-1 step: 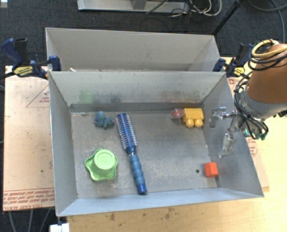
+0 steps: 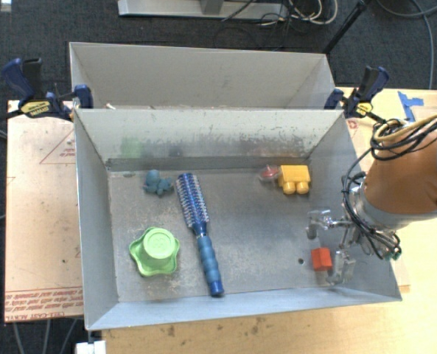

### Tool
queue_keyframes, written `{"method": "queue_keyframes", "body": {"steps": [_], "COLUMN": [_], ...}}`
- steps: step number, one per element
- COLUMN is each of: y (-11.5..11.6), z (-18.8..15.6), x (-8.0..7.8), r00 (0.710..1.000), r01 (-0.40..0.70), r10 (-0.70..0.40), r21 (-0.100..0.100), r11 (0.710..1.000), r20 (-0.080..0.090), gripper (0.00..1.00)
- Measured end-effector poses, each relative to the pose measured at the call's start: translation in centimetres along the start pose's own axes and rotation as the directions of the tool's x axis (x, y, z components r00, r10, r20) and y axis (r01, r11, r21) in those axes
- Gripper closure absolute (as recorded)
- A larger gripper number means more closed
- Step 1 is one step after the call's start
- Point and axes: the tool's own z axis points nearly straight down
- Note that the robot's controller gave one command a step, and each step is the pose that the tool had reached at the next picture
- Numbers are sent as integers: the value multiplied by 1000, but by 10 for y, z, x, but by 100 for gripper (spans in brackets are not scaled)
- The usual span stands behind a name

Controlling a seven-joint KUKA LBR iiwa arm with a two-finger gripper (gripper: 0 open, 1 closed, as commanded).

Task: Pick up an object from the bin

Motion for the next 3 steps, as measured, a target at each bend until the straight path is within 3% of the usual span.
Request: {"method": "queue_keyframes", "body": {"steps": [1,2,3], "y": [-5,-9,-10], "z": [33,34,32], "x": [5,-32,-33], "r00": [940,901,900], "r01": [342,435,436], "r10": [-342,-435,-436], "r21": [2,-7,-3], "r11": [940,900,900], "r20": [9,9,12], "gripper": [0,0,100]}}
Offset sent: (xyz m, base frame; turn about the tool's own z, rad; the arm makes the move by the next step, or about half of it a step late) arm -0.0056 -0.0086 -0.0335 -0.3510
